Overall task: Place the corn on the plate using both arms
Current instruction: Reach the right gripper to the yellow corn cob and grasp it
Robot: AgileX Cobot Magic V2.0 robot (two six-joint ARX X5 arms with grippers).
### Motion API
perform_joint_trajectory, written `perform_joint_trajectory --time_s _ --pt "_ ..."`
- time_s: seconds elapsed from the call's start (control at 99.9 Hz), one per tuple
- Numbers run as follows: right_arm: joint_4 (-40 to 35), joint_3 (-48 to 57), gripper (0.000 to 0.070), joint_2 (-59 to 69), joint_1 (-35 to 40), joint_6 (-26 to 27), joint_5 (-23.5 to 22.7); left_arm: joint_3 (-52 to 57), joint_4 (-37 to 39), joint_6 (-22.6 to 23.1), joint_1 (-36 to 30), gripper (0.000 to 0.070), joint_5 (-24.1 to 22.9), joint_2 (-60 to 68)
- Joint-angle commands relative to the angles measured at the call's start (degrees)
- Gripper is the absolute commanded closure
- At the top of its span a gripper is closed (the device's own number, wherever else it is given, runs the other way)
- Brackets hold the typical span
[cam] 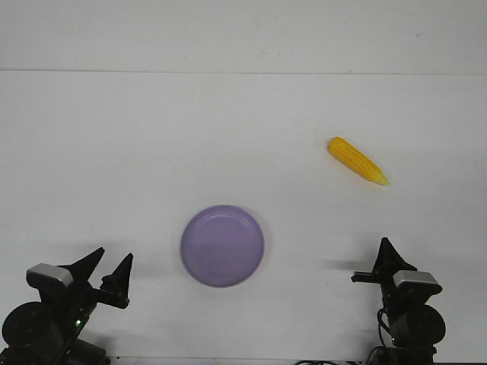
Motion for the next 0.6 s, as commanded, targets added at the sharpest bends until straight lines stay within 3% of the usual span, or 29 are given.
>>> perform_joint_trajectory --time_s 0.0,0.08,0.12,0.16,0.23,0.28,0.59 --pt "1.2 4.6 0.0699 0.9 0.1 5.9 1.0 0.4 0.7 -0.3 -0.2 0.0238 -0.2 0.3" --pt "-0.4 11.8 0.0692 5.1 0.1 4.8 2.5 0.4 0.8 -0.3 -0.2 0.0238 -0.2 0.3" --pt "-2.3 16.3 0.0645 8.2 0.1 2.6 2.6 0.4 0.8 -0.3 -0.2 0.0238 -0.2 0.3" --pt "-4.2 20.9 0.0514 12.2 0.1 -0.2 2.6 0.4 0.8 -0.3 -0.2 0.0239 -0.2 0.3" --pt "-8.5 29.2 0.0223 20.3 0.1 -4.6 2.6 0.4 0.8 -0.3 -0.2 0.0238 -0.2 0.3" --pt "-12.1 35.2 0.0114 26.6 0.1 -7.5 2.6 0.4 0.9 -0.3 -0.2 0.0238 -0.2 0.3" --pt "-26.1 63.3 0.0105 68.8 0.1 -24.9 1.7 0.4 0.9 -0.3 -0.2 0.0238 -0.2 0.3"
